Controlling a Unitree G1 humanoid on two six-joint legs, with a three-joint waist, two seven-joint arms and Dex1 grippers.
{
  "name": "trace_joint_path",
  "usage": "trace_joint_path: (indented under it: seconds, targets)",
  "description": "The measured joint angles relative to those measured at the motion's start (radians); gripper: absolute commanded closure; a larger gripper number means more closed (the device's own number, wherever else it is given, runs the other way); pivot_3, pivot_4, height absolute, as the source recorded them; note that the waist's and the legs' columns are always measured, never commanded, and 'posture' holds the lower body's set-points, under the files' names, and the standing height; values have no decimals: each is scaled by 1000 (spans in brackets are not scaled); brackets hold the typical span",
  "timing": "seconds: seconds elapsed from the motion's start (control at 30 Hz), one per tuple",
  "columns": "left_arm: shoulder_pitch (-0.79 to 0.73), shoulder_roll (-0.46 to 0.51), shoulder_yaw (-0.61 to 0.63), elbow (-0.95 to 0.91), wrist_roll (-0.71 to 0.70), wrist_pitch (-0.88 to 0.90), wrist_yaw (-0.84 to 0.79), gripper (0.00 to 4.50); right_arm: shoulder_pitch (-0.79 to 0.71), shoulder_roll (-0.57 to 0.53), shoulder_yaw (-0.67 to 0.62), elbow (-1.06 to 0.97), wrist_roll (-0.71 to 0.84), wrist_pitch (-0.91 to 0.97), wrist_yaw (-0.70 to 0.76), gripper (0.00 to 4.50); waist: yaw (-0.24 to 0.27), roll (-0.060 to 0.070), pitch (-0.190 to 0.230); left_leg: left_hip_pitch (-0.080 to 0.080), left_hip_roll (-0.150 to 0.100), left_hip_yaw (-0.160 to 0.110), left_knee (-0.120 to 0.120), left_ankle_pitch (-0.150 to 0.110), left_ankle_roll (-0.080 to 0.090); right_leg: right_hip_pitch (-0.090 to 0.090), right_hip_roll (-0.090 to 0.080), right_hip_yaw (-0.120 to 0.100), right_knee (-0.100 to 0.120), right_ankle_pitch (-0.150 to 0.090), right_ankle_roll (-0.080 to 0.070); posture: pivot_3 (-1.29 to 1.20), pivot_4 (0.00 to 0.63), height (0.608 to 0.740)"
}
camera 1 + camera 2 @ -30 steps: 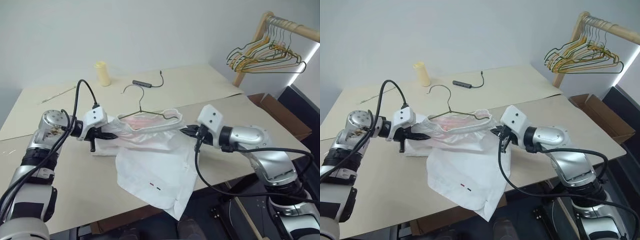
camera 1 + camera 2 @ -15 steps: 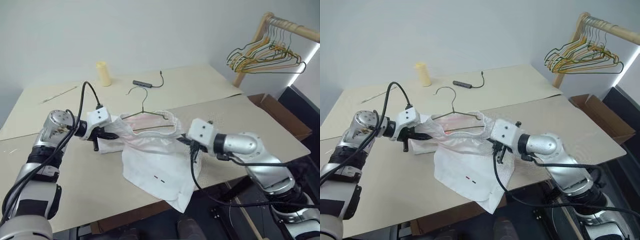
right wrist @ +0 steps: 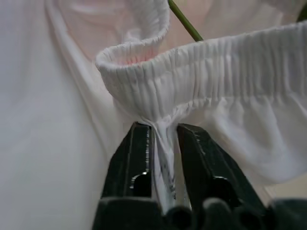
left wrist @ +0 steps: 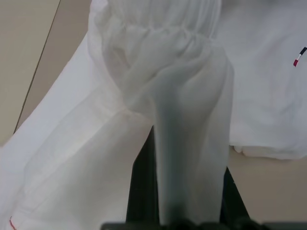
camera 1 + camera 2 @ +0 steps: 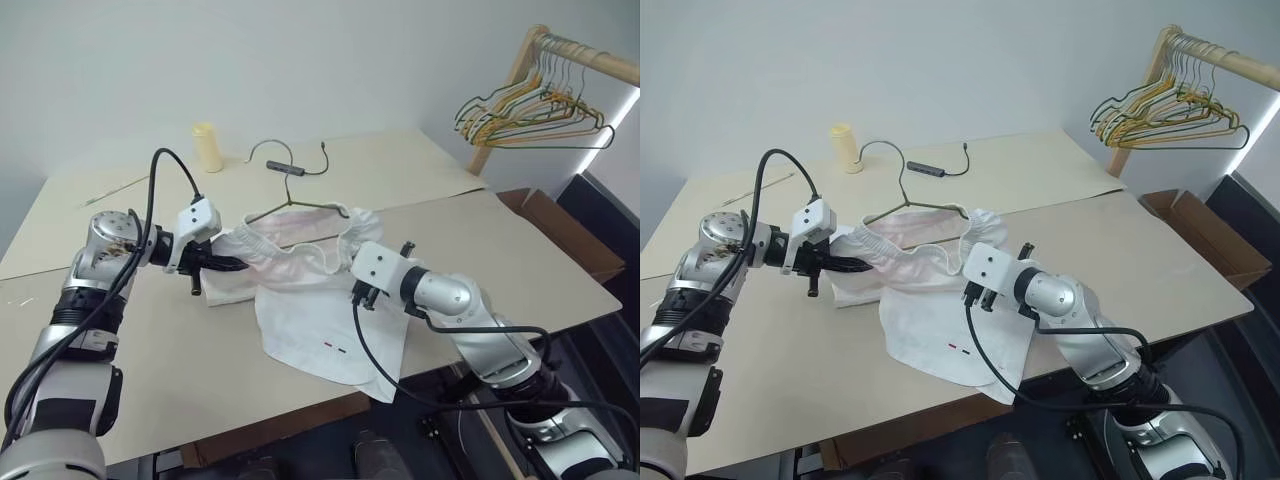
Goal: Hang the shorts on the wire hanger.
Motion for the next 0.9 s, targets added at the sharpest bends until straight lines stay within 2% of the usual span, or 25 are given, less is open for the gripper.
trace_joint_path:
  seconds: [0.1, 0.23, 0.33, 0.47, 0.57, 0.7, 0.9]
  targets:
    - [0, 1, 0, -1, -1, 1, -1, 4500, 32, -30, -50, -38, 74, -6, 78, 1336, 1, 0, 0, 0, 0, 0, 0, 0, 0, 0, 0, 0, 0, 0, 0, -176, 0, 740]
    - [0, 5, 0, -1, 1, -3, -8, 4500, 27, -134, -208, -66, 228, -7, 228, 32, 3, 0, 0, 1, 0, 0, 1, 0, 0, 2, 0, -1, 0, 0, 0, -176, 2, 740]
    - [-2, 13, -7, -1, 5, -11, -25, 4500, -33, -191, -288, -49, 325, -3, 320, 32, -3, 0, 0, 2, 0, 1, 1, 0, 0, 2, 0, 0, 0, 0, 0, -181, 3, 740]
    - [-14, 10, -35, 2, 17, -42, -59, 4500, -233, -268, -314, 68, 360, 7, 418, 32, -8, 0, 0, 3, 1, 1, 0, 0, 0, 4, 0, 0, -1, 0, 0, -186, 0, 740]
    - [-40, -1, -43, 7, 28, -54, -74, 4500, -340, -278, -224, 201, 317, 4, 485, 32, -11, -1, 0, 3, 1, 1, 1, 0, 0, 4, 0, 0, -1, 0, 0, -184, 0, 740]
    - [-59, -23, -53, 9, 29, -61, -80, 4500, -404, -249, -89, 323, 288, 5, 593, 32, -20, -1, 0, -1, 1, 1, 1, 0, 0, 0, 0, 0, 0, 0, 0, -168, 0, 740]
    - [-67, -50, -72, 8, 29, -63, -93, 4500, -499, -157, 15, 458, 182, 4, 601, 32, -30, -1, 0, -1, 1, 0, 1, 0, 0, -1, 0, 0, 0, 0, 0, -165, 0, 740]
